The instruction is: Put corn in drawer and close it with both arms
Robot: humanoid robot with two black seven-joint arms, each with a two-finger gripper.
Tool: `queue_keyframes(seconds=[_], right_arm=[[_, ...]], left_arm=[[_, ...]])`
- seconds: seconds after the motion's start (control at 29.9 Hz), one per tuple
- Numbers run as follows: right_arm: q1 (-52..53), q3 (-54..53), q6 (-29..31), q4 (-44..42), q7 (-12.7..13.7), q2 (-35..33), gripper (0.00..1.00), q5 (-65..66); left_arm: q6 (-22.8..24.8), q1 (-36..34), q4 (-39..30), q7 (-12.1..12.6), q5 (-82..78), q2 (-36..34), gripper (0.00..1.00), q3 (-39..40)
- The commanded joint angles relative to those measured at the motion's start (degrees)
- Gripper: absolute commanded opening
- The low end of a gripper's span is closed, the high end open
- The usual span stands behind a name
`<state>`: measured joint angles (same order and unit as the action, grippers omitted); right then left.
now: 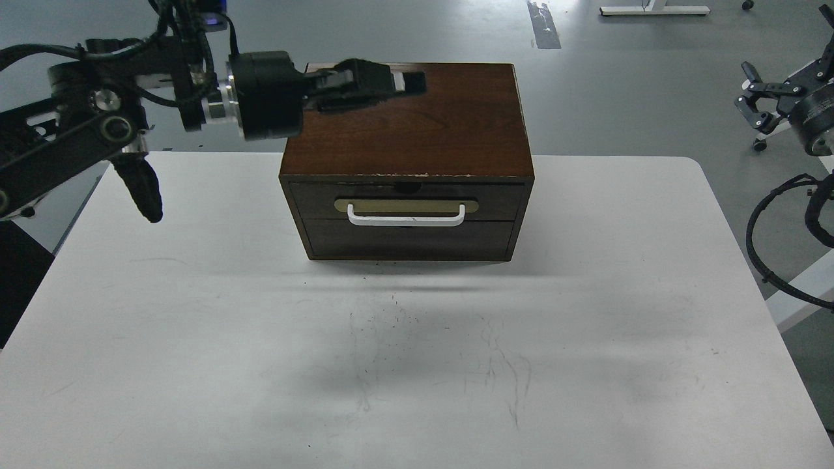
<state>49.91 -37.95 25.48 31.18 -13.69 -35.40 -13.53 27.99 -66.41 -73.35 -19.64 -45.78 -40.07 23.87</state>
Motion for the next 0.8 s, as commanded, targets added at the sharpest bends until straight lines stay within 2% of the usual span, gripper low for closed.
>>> queue_keyframes(seconds=[0.0, 0.07, 0.17, 0.27, 0.37, 0.53, 0.6, 0.67, 0.77], right_arm=[[0.10, -1.77, -0.34, -0.34, -0.64, 0.07, 1.00, -0.09], [0.19, -2.30, -0.26, -0.34, -0.64, 0.16, 1.00, 0.00], [0.54, -2.57, -0.26, -0.07, -0.29, 0.25, 1.00, -0.09], [2.38, -2.48, -0.34, -0.25, 0.15, 0.16, 1.00, 0.00], [3.18, -2.48, -0.26, -0.07, 0.16, 0.42, 1.00, 0.00], [3.44, -2.66, 0.27, 0.54, -0.11, 1.21, 1.00, -0.09], [3.44, -2.66, 0.45, 0.63, -0.46, 1.65, 1.00, -0.18], [3.44, -3.18, 0.45, 0.54, -0.55, 2.79, 1.00, -0.26], [3.01, -3.80, 0.62, 0.46, -0.55, 3.67, 1.00, -0.26]], left_arm=[[0.01, 1.01, 11.25, -0.14, 19.17, -0.28, 0.75, 0.65], [0.01, 1.28, 16.54, -0.05, 25.71, 0.08, 0.76, 0.65], [0.01, 1.37, 28.74, -0.22, 39.22, 2.61, 0.81, 1.27], [0.01, 2.16, 30.37, 0.04, 51.53, 2.54, 0.84, 1.88], [0.01, 3.47, 31.42, 0.04, 57.01, 3.06, 0.87, 2.50], [0.01, 8.66, 38.35, 0.39, 58.52, 6.05, 0.89, 7.24], [0.01, 10.77, 42.22, 2.32, 58.52, 7.90, 0.89, 8.91], [0.01, 12.61, 45.04, 6.70, 59.48, 9.48, 0.90, 10.58], [0.01, 15.33, 46.09, 8.21, 61.33, 9.57, 0.91, 12.60]])
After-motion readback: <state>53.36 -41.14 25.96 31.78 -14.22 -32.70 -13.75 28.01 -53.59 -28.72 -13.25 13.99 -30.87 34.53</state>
